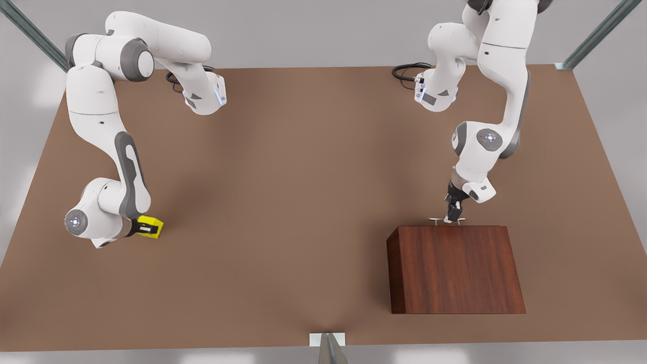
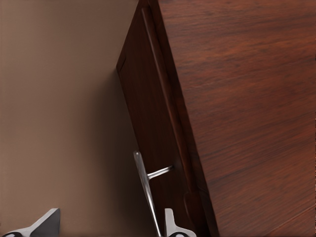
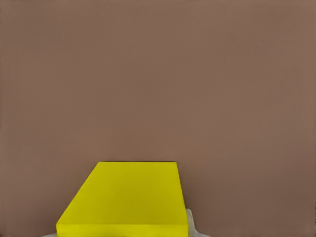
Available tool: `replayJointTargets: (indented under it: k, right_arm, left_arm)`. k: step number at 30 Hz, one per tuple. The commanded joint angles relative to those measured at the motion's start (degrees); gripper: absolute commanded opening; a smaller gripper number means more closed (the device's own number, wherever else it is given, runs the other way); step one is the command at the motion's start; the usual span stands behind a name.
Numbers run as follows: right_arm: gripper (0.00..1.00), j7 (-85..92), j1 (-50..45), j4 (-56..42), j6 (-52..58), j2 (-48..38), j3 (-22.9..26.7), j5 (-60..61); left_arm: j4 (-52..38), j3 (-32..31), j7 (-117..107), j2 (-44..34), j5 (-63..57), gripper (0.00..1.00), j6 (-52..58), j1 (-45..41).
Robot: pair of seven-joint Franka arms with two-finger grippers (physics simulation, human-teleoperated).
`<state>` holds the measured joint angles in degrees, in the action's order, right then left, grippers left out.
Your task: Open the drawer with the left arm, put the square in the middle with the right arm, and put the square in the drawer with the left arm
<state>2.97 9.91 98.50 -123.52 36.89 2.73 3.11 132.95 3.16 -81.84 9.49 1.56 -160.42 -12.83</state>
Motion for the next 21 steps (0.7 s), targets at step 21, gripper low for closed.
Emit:
replayJointTargets:
  k: [21]
  right_arm:
    - [0.59,-85.14,-45.85,-30.12,8.30,11.45,-8.53,5.15]
  left_arm:
    - [0.47,0.18,-4.47,-2.55,0.11,1.00,8.63,0.27]
